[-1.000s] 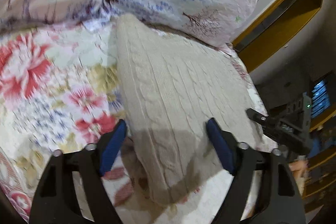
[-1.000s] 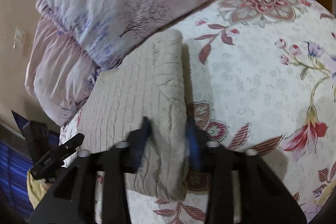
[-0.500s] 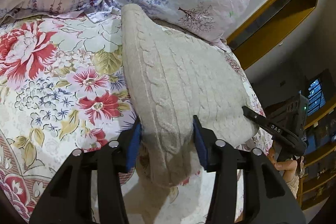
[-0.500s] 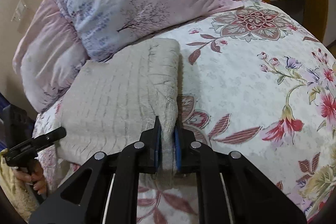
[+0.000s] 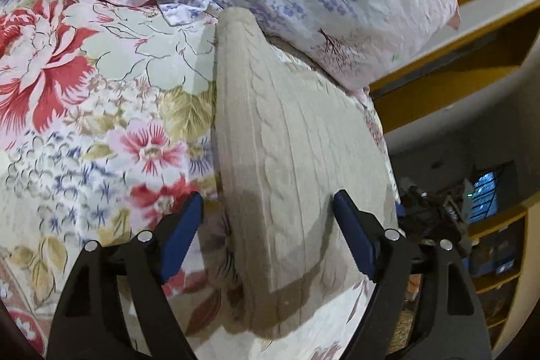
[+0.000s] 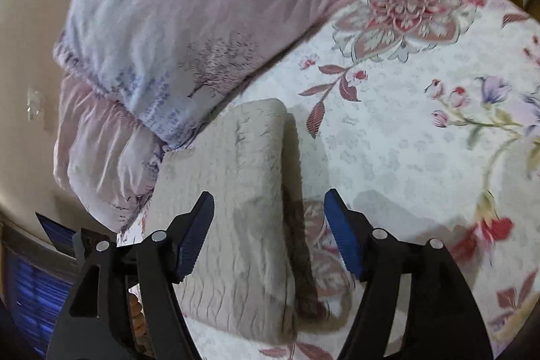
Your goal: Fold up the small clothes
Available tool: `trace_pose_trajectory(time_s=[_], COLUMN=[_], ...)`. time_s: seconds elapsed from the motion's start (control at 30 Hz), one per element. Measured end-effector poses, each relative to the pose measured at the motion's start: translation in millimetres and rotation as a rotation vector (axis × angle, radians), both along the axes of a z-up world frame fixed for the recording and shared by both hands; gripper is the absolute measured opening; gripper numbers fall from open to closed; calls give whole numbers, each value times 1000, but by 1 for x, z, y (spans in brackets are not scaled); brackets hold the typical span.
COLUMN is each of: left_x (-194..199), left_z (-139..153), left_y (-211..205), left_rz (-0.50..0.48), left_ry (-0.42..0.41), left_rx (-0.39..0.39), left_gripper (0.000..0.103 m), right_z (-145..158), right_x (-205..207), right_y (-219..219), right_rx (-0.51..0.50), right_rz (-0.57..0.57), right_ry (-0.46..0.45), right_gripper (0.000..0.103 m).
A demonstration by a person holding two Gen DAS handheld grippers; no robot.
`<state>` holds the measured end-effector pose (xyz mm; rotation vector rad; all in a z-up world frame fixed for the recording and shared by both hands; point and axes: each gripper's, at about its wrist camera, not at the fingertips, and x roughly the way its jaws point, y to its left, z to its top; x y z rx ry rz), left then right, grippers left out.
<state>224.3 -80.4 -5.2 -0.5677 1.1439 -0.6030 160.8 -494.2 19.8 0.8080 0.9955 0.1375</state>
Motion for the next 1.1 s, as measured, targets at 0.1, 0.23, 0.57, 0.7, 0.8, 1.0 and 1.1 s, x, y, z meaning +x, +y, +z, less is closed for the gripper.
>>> trace_pose_trajectory(time_s=[0.1, 0.23, 0.57, 0.7, 0.8, 1.0, 1.1], left_x=[9, 21, 35, 35, 34, 22, 14], left_z=[-1, -3, -4, -8, -6, 14, 25], left_y=[1, -1, -17, -19, -14, 3, 27], left_rz=[9, 12, -7, -10, -16, -47, -44], left_ry=[20, 44, 53, 67, 59, 15, -7], left_rx=[-23, -55, -104, -115, -141, -163, -161], left_gripper=[79, 79, 78, 53, 41, 38, 38], right_z=[-10, -18, -20, -21, -13, 15, 23], right_x=[16, 32, 46, 43, 35, 22, 17], right_y=[2, 10, 44, 46, 45, 69, 97], right_rx=[19, 12, 34, 92, 137, 151, 146], right_rz=[19, 66, 217, 209, 187, 205, 238], right_ry=[44, 73, 37, 14, -33, -126, -154], right_gripper=[69, 69, 55, 35, 31, 28, 28])
